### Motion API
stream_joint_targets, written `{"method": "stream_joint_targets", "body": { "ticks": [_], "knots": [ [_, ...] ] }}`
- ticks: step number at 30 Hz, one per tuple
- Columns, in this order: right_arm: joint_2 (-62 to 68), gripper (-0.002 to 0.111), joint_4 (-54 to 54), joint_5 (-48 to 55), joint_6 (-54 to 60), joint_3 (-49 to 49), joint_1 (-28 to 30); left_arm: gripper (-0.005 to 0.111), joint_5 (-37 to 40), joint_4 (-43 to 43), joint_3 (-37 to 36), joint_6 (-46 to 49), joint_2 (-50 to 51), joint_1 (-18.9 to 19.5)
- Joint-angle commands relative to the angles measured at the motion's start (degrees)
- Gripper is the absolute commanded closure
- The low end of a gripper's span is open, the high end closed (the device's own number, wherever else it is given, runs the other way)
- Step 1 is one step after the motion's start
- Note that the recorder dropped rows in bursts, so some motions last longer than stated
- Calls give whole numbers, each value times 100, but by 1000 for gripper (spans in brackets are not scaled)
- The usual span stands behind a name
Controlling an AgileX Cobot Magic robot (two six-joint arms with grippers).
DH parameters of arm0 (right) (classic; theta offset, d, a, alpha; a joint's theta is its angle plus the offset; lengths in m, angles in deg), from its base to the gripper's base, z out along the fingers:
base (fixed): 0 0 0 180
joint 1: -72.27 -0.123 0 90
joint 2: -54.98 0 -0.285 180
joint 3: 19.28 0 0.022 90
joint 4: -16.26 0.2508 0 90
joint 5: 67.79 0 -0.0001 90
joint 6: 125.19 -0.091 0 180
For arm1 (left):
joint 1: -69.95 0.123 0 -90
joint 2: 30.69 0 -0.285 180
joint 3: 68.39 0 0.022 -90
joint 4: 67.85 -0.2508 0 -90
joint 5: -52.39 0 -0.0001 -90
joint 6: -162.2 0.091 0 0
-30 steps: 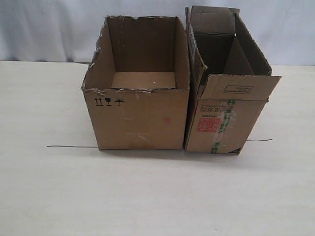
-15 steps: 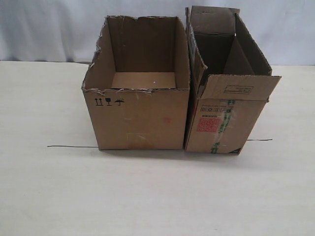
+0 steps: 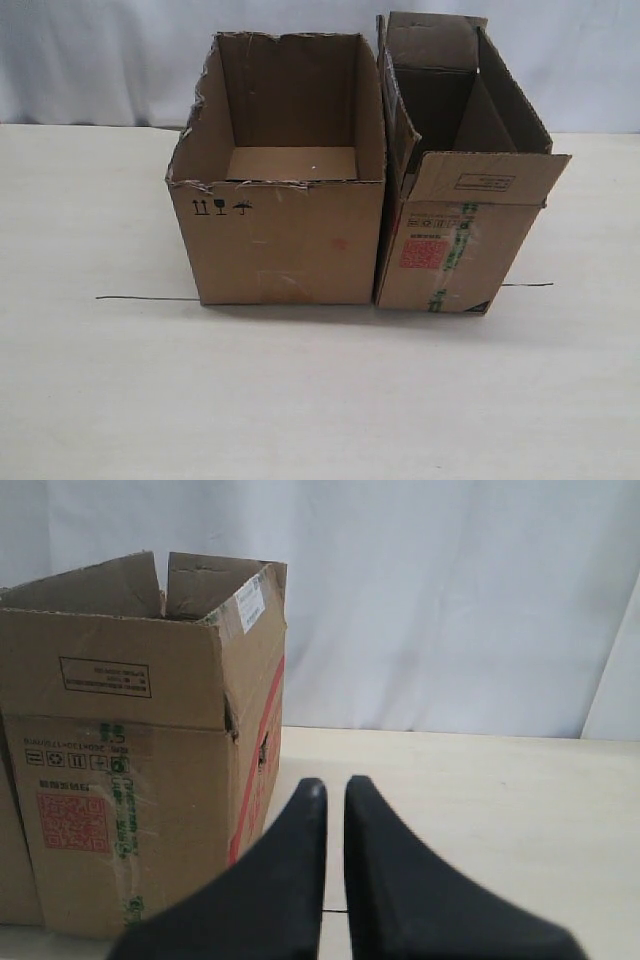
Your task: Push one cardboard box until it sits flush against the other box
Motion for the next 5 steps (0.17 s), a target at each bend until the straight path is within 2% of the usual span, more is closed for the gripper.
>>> {"method": "stream_joint_targets", "body": {
  "ticks": [1,5],
  "knots": [
    [-21,103,21,4,19,-22,0,107,-38,-19,-11,-33,-19,-33],
    [-21,103,21,4,19,-22,0,107,-38,-19,-11,-33,-19,-33]
  ]
}}
